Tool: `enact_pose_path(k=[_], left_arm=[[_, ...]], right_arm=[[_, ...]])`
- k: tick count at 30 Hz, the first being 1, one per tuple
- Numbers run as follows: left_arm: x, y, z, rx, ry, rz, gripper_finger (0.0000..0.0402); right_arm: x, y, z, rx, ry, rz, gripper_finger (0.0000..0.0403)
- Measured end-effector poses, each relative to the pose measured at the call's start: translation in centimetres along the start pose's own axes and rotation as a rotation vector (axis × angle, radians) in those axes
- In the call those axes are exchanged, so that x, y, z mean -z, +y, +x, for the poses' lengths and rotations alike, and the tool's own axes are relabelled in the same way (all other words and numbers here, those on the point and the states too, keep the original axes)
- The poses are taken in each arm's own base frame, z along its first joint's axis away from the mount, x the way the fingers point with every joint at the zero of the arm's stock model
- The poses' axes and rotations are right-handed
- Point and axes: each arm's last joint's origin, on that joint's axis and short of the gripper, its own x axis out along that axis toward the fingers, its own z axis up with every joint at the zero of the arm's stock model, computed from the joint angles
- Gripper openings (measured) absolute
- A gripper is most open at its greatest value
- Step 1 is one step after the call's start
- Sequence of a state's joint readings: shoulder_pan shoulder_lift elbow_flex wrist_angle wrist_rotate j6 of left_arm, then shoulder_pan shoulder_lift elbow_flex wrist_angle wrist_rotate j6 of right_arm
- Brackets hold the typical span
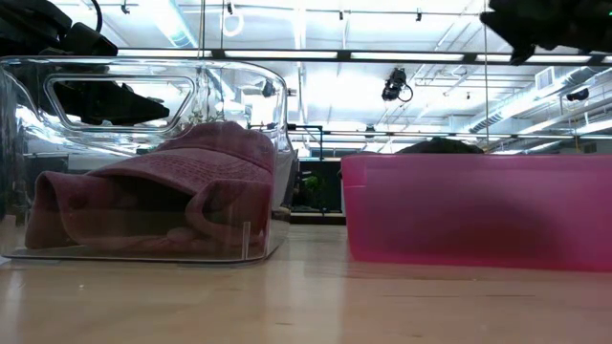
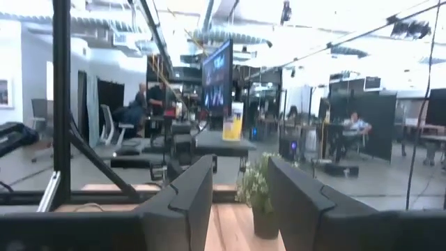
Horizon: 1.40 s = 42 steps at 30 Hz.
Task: Pick & Place hat
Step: Return to Home Position
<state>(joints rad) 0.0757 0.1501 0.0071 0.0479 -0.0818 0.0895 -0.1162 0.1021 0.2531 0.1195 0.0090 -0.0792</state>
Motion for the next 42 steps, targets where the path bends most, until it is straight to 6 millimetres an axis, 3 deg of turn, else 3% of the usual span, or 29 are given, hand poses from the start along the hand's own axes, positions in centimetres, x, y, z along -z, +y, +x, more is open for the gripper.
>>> enact_pose_path(k=[4,9,17,23,29,42], left_arm=[[0.0,0.0,0.0,0.0,0.0,0.0,0.0115],[0.0,0.0,0.0,0.0,0.001,0.0,0.0115],[0.0,0.0,0.0,0.0,0.0,0.0,0.0115],[0.0,0.0,0.0,0.0,0.0,0.0,0.0115],[0.0,0.0,0.0,0.0,0.001,0.0,0.0115],[0.0,0.0,0.0,0.0,0.0,0.0,0.0115]], right_arm=[[-0.2,0.0,-1.3,0.002,-0.027,-0.004,0.0142],[0.2,0.0,-1.1,0.003,-0.034,-0.005,0.0142],[5.8,0.4,-0.6,0.033,-0.023,-0.041,0.0142],[7.1,0.1,-0.7,0.133,0.141,-0.122,0.0142],[8.1,0.1,-0.9,0.127,0.254,-0.235,0.0142],[8.1,0.1,-0.9,0.119,0.254,-0.263,0.0142]])
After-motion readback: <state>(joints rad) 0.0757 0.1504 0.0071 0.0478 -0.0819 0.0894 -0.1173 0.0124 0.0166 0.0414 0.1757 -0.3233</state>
